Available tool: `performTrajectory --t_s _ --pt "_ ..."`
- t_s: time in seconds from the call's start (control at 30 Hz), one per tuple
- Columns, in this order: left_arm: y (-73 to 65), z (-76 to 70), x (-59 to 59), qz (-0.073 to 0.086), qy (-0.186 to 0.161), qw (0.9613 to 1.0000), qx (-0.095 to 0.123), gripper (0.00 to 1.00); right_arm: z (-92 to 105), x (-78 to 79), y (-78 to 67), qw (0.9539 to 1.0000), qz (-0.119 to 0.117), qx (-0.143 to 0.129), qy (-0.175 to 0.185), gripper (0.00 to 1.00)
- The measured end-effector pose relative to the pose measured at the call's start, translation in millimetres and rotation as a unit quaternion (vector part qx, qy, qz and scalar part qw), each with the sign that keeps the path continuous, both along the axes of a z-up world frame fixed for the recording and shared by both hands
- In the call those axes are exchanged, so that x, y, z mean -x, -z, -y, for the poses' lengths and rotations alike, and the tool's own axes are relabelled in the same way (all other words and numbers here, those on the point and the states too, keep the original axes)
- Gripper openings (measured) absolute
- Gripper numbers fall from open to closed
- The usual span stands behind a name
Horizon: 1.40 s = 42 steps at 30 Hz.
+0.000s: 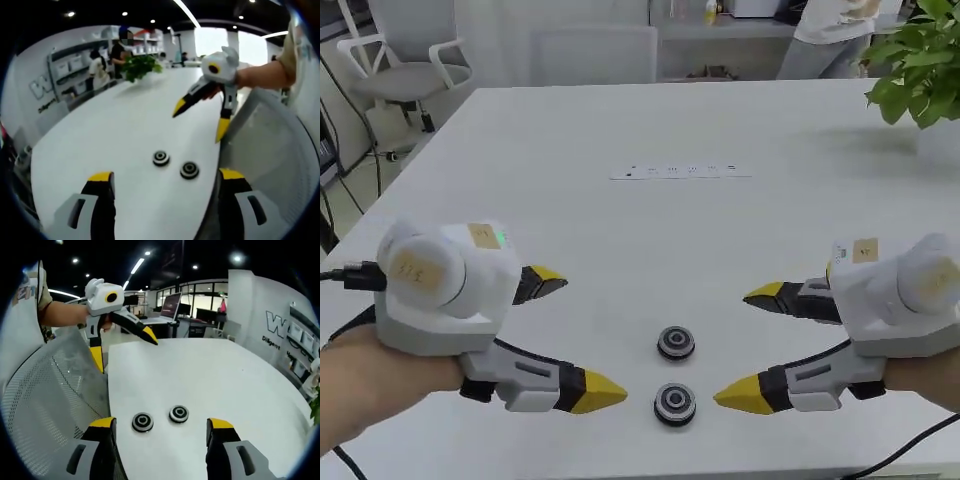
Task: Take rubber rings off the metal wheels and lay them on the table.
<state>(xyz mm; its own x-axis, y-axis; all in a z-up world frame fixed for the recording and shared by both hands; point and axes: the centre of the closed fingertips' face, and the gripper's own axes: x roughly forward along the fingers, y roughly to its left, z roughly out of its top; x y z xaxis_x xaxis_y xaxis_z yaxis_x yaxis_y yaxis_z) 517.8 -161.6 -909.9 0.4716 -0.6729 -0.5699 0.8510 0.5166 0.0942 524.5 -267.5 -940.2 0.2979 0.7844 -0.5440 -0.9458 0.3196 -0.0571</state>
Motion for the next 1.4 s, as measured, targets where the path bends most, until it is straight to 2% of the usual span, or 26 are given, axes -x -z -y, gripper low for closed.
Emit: performTrajectory --t_s 0.07,0.5,0.8,1.0,1.4 --pt "3.1 2.7 -0.2 -0.008 0.003 1.0 0.002 0.85 -0.8 -0.9 2.4 1.0 -0.002 0.0 -0.002 0.71" --pt "21.1 12.6 -5.9 -0.028 0.021 0.9994 -0.001 0.79 -6.4 -0.4 17.1 0.9995 -0.019 0.007 -0.026 0.65" --pt "40.1 17.5 -5.5 -0.047 0.036 0.9981 -0.014 0.76 -11.1 0.5 31.4 0.9979 -0.029 0.025 -0.053 0.57" --pt "46.2 24.6 -3.5 -0.054 0.05 0.9971 -0.018 0.73 -15.0 5.2 41.0 0.9962 -0.042 0.03 -0.07 0.54" --pt "58.2 38.5 -1.3 -0.072 0.077 0.9942 -0.024 0.61 -22.9 8.2 51.5 0.9934 -0.061 0.029 -0.093 0.45"
